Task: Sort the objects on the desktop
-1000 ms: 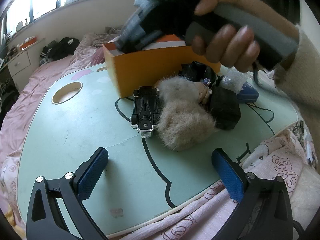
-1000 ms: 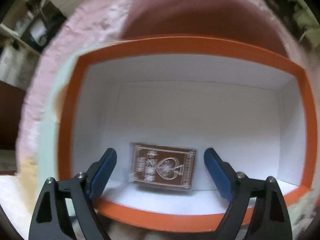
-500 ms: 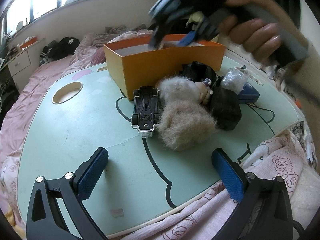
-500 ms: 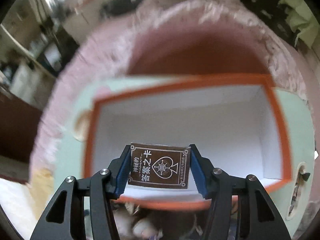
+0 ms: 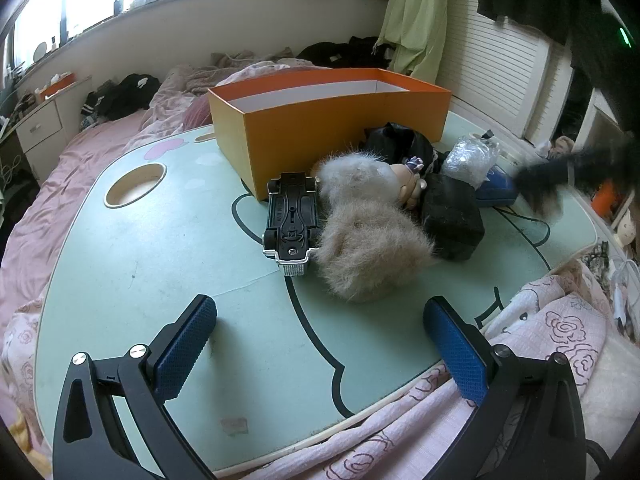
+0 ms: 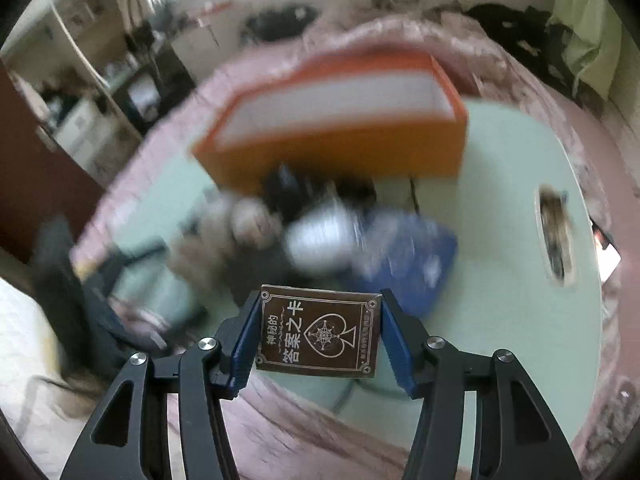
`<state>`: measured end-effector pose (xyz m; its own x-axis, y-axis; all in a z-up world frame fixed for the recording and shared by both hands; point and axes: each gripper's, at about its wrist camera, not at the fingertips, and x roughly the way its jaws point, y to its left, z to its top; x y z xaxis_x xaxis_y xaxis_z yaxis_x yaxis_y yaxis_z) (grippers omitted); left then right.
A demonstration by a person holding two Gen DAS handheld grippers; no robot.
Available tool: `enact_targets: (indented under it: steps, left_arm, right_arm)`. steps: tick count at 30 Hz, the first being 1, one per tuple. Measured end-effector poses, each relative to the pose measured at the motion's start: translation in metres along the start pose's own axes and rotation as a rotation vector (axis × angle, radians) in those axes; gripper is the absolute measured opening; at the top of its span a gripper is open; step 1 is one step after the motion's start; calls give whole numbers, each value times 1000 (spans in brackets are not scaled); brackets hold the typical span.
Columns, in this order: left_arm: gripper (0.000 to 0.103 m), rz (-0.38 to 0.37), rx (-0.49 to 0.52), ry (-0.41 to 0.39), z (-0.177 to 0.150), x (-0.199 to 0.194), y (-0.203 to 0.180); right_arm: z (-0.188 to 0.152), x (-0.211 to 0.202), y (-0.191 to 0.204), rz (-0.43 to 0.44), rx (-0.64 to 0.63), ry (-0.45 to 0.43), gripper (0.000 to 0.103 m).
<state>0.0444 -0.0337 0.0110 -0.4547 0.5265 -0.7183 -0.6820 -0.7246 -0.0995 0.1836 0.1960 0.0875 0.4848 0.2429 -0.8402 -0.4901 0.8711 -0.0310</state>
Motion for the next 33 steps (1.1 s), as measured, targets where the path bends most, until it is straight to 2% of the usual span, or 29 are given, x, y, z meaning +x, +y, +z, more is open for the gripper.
enact_targets:
  steps: [2, 4, 6, 8, 10, 13, 14, 15, 16, 17, 18, 19, 24, 27, 33]
  left_arm:
    - [103, -1, 0, 0, 0, 0, 0]
    - [103, -2, 0, -1, -1, -2, 1]
    - [103, -2, 1, -1, -1, -1, 1]
    - [103, -4, 2, -1, -1, 0, 3]
    - [103, -3, 1, -2, -1, 0, 3]
    - [103, -12, -17, -12, -3, -2, 8]
    - [103, -32, -39, -20, -3, -5, 12]
    - [103, -39, -64, -34, -3, -8, 17]
    - [103, -41, -91, -51, -3, -11, 24]
    - [103, -43, -108, -61, -1, -9, 31]
    - [103, -43, -129, -74, 0, -12, 36]
    - [103, -34, -140, -81, 2, -13, 37]
    - [103, 62, -123, -107, 37, -13, 41]
    - [103, 123, -118, -60, 62, 2, 45]
    - [103, 162, -145, 36, 87, 42, 62]
  right_arm:
    - [-3, 16, 2, -35, -12, 14, 57]
    - [-1, 24, 3, -41, -20, -15, 59]
    - [-7, 22, 2, -69, 0, -102, 78]
    - [-21, 12, 0, -54, 24, -212, 88]
    - [-36, 6, -5, -42, 12, -268, 89]
    - [-50, 7, -14, -62, -14, -279, 91]
    - [-59, 9, -17, -77, -42, -306, 100]
    - [-69, 10, -17, -117, -71, -335, 103]
    - [-78, 17, -12, -220, -137, -378, 103]
    - [-85, 17, -12, -222, -180, -463, 103]
    - [-86, 18, -14, -190, -189, -478, 103]
    - [-84, 20, -20, -145, -171, -462, 103]
    - [-85, 31, -21, -141, -186, -470, 103]
    - [-85, 32, -21, -136, -193, -474, 103]
    - [-86, 35, -21, -124, -205, -480, 103]
